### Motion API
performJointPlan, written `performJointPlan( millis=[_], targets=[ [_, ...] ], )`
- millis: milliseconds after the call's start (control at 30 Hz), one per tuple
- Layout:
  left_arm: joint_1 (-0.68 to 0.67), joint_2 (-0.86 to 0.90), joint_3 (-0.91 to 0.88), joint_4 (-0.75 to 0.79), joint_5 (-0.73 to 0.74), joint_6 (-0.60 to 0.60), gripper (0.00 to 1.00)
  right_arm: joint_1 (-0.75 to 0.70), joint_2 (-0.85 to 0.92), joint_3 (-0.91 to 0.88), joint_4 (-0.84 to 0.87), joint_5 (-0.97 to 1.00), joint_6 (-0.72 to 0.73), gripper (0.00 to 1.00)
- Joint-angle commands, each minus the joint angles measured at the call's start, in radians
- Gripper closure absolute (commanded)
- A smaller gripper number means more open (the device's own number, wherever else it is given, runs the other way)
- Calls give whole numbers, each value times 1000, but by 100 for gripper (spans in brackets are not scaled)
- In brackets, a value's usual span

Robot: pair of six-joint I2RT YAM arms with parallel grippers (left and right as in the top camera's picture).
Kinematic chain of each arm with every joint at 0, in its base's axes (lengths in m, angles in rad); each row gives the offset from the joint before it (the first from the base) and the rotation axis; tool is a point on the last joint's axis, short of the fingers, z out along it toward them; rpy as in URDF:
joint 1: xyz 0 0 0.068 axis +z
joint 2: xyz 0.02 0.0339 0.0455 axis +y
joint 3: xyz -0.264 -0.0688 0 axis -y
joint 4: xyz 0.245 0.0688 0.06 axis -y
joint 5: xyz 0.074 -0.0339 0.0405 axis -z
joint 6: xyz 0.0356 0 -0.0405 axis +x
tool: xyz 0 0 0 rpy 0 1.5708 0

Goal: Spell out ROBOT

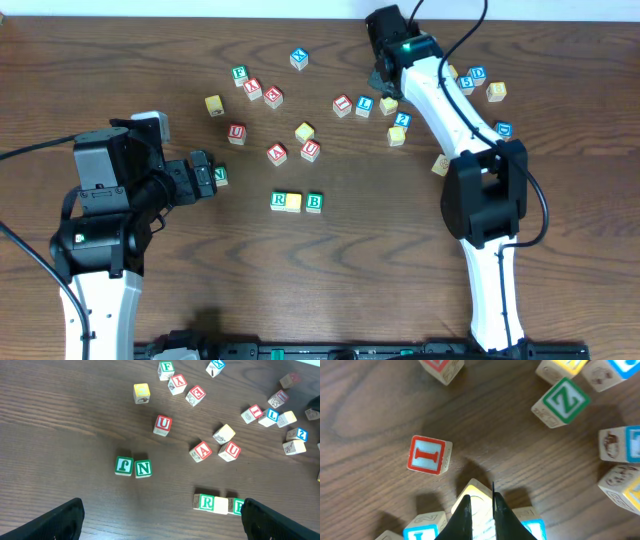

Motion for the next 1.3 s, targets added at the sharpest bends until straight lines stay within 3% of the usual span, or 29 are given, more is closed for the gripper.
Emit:
performJointPlan(
  millis=[0,1267],
  targets=[
    [4,-3,22,0,12,14,2,11,14,12,10,3,-53,90],
    [4,-3,22,0,12,14,2,19,64,12,129,-49,-378,93]
  ],
)
